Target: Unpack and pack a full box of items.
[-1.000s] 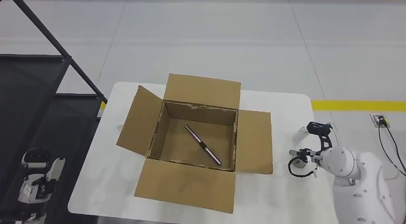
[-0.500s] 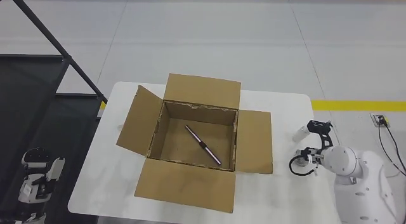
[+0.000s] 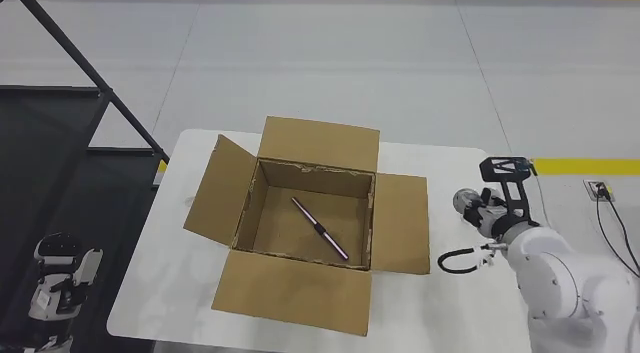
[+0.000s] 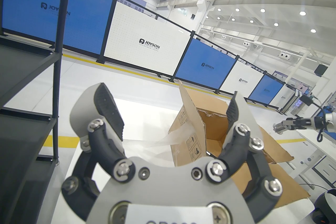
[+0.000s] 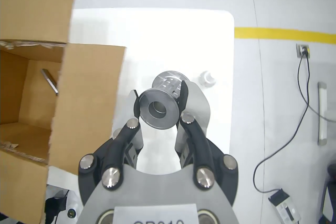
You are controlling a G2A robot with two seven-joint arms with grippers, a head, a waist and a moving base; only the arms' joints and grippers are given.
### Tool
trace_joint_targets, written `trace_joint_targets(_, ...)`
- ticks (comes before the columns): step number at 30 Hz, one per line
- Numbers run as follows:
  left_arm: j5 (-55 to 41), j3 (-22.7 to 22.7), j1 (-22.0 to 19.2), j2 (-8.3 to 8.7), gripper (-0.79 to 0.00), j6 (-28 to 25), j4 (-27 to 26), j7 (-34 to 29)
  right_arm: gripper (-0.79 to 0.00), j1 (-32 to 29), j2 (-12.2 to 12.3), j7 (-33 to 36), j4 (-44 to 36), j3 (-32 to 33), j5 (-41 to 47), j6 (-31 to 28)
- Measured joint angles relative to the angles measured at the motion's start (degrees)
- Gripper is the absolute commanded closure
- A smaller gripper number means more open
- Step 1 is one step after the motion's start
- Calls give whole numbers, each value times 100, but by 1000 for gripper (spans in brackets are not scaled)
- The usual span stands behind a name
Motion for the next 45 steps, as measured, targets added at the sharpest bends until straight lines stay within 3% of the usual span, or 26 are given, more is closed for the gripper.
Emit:
trace_joint_targets(7,0,0,0,0,-785,0,0,0,0,283,-40,-249,-214,-916,91,-263)
trace_joint_targets(14,0,0,0,0,-785,0,0,0,0,1074,-156,-279,486,-2021,327,-377)
trace_joint_targets(30,0,0,0,0,-785,0,0,0,0,3204,-748,-487,4195,-4044,1245,-74)
trace_joint_targets(36,0,0,0,0,-785,0,0,0,0,3562,-903,-722,4932,-4196,1536,-67)
trace_joint_targets(44,0,0,0,0,-785,0,0,0,0,3510,-886,-692,4828,-4011,1555,-174)
trace_joint_targets(45,0,0,0,0,-785,0,0,0,-37,3461,-865,-673,4719,-3940,1570,-226)
